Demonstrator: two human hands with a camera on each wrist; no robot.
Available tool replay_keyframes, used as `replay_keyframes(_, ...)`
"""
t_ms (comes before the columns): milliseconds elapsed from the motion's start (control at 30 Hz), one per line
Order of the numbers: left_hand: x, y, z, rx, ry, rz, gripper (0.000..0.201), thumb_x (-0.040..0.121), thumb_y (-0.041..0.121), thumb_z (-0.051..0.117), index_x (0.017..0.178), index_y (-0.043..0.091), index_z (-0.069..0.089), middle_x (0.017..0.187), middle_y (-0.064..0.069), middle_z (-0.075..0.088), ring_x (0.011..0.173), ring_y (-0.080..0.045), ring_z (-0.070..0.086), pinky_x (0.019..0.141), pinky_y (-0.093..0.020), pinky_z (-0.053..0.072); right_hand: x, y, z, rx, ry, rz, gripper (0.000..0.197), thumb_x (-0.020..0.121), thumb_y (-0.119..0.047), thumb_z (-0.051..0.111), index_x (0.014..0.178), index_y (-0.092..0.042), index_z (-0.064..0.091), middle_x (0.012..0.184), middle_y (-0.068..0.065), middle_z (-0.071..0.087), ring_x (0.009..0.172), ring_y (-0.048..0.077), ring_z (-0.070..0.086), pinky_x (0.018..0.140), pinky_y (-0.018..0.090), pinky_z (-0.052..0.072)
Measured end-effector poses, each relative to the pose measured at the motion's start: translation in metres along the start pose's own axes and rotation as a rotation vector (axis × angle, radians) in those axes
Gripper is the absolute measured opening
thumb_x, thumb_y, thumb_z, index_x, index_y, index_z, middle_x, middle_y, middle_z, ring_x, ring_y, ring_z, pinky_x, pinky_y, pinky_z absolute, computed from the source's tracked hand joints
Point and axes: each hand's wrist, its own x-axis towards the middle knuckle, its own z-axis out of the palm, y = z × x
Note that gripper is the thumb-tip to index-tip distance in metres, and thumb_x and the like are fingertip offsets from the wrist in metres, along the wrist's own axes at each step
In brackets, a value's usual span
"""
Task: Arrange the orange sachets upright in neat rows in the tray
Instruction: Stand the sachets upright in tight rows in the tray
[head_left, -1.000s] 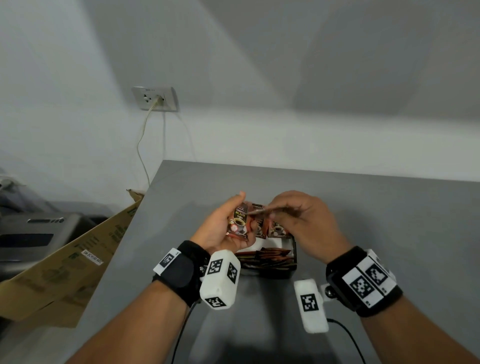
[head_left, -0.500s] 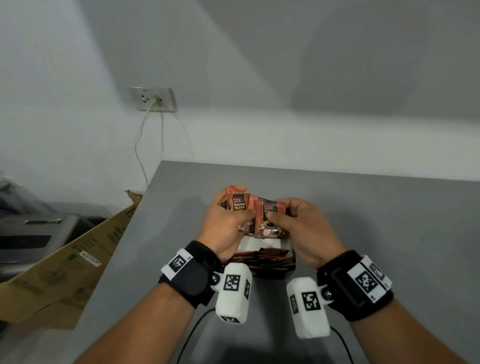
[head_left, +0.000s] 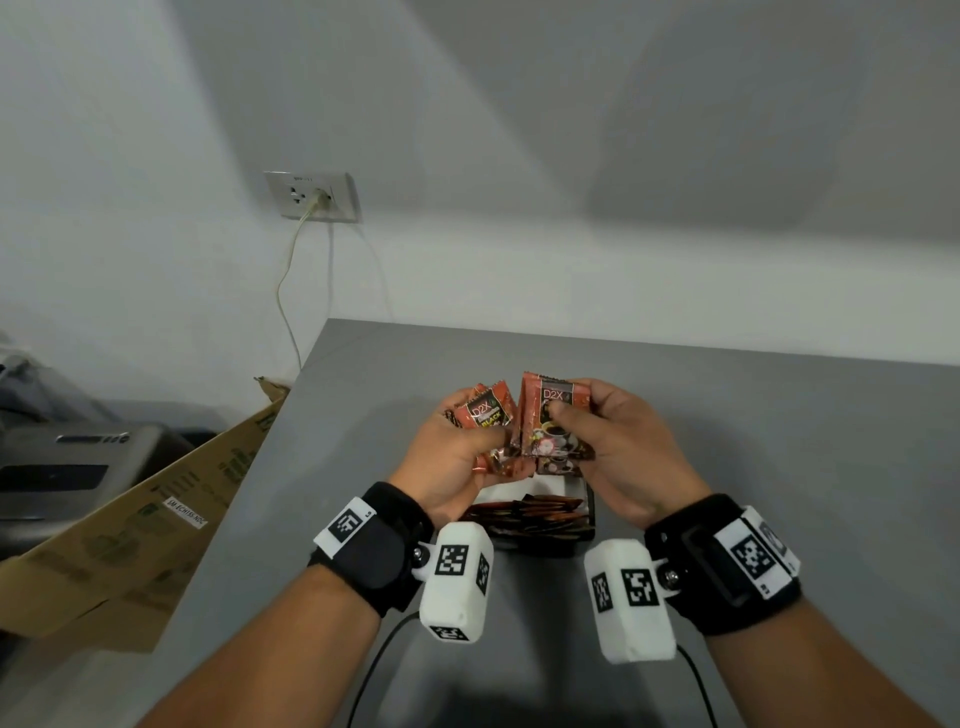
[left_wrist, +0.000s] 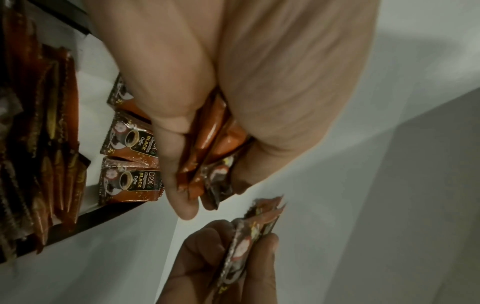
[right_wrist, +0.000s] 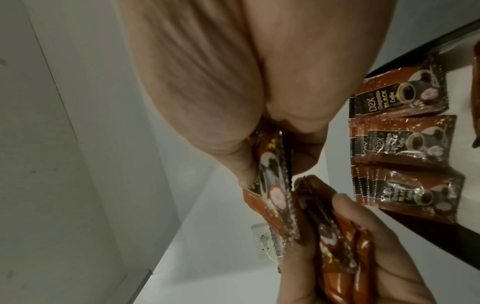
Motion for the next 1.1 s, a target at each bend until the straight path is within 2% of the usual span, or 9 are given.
replay_keyframes(233,-0.002,0.002,0.003,0.226,0.016,0.014,0.044,0.08,-0.023,0.061,0.119,-0.005,0.055,0.085,-0.018,0.069,0.067,-0.028,0.067,0.051,-0.032,0.051,0.003,0.005,-0.003,-0.153,-0.089,0.068,0.022,0.094,-0.001,0.061,0.115,-0.002,0.068,0.11,0.02,0.073,0.1,0.034,0.068,0.095,0.048,0.054)
replay_keyframes(433,0.0,0.002,0.001,0.205,-0.017,-0.042,0.035,0.084,-0.016,0.059,0.114,0.002,0.059,0.089,-0.018,0.067,0.068,-0.026,0.065,0.052,-0.031,0.052,0.006,0.014,-0.001,-0.091,-0.043,0.096,0.017,0.098,-0.005,0.057,0.111,0.002,0.064,0.115,0.023,0.07,0.109,0.044,0.064,0.105,0.056,0.046)
replay_keyframes(500,0.0,0.001,-0.003,0.087,0.008,-0.089,0.033,0.087,-0.003,0.057,0.118,0.006,0.06,0.094,-0.018,0.067,0.073,-0.028,0.067,0.057,-0.035,0.055,0.008,0.01,-0.006,0.009,0.04,0.082,0.017,0.1,-0.007,0.053,0.111,0.002,0.062,0.109,0.024,0.071,0.1,0.042,0.068,0.09,0.054,0.055)
replay_keyframes(567,-0.001,0.002,-0.007,-0.002,0.016,-0.127,0.039,0.087,-0.001,0.046,0.124,0.005,0.057,0.096,-0.021,0.067,0.078,-0.031,0.069,0.06,-0.037,0.058,0.009,0.003,-0.014,0.095,0.1,0.057,0.015,0.102,-0.007,0.051,0.11,-0.003,0.062,0.096,0.016,0.074,0.08,0.027,0.071,0.067,0.038,0.058)
replay_keyframes(600,0.0,0.003,-0.009,-0.009,0.014,-0.13,0.041,0.088,-0.004,0.042,0.125,0.004,0.057,0.098,-0.023,0.067,0.081,-0.033,0.07,0.061,-0.039,0.059,0.008,-0.001,-0.017,0.124,0.107,0.047,0.017,0.102,-0.007,0.05,0.113,-0.002,0.063,0.097,0.015,0.074,0.079,0.023,0.07,0.064,0.033,0.057)
replay_keyframes(700,0.001,0.003,-0.01,0.04,-0.012,-0.095,0.041,0.089,-0.016,0.048,0.125,0.002,0.057,0.107,-0.024,0.067,0.087,-0.038,0.071,0.064,-0.045,0.06,0.005,-0.005,-0.02,0.12,0.001,0.02,0.025,0.1,-0.003,0.051,0.122,0.003,0.062,0.112,0.019,0.073,0.094,0.027,0.071,0.076,0.036,0.059)
replay_keyframes(833,0.003,0.002,-0.005,0.089,-0.028,-0.054,0.043,0.084,-0.021,0.057,0.121,0.002,0.056,0.11,-0.025,0.067,0.088,-0.04,0.07,0.064,-0.044,0.059,0.001,0.0,-0.012,-0.045,-0.082,0.087,0.017,0.098,0.0,0.053,0.111,-0.003,0.064,0.097,0.012,0.075,0.082,0.02,0.071,0.07,0.031,0.057)
replay_keyframes(967,0.004,-0.001,-0.004,0.094,-0.019,0.005,0.05,0.078,-0.024,0.062,0.116,0.008,0.058,0.104,-0.022,0.068,0.082,-0.032,0.069,0.06,-0.038,0.056,0.003,0.009,-0.007,-0.178,-0.045,0.067,0.014,0.097,-0.001,0.057,0.107,-0.006,0.065,0.099,0.014,0.073,0.088,0.025,0.067,0.081,0.041,0.054)
replay_keyframes(1100,0.003,0.003,-0.007,0.146,-0.055,-0.013,0.053,0.068,-0.015,0.07,0.115,0.006,0.061,0.104,-0.021,0.069,0.084,-0.034,0.068,0.067,-0.041,0.056,0.003,-0.005,-0.008,-0.358,-0.096,0.043,0.012,0.097,-0.003,0.058,0.105,-0.009,0.065,0.092,0.005,0.073,0.08,0.017,0.067,0.072,0.032,0.053)
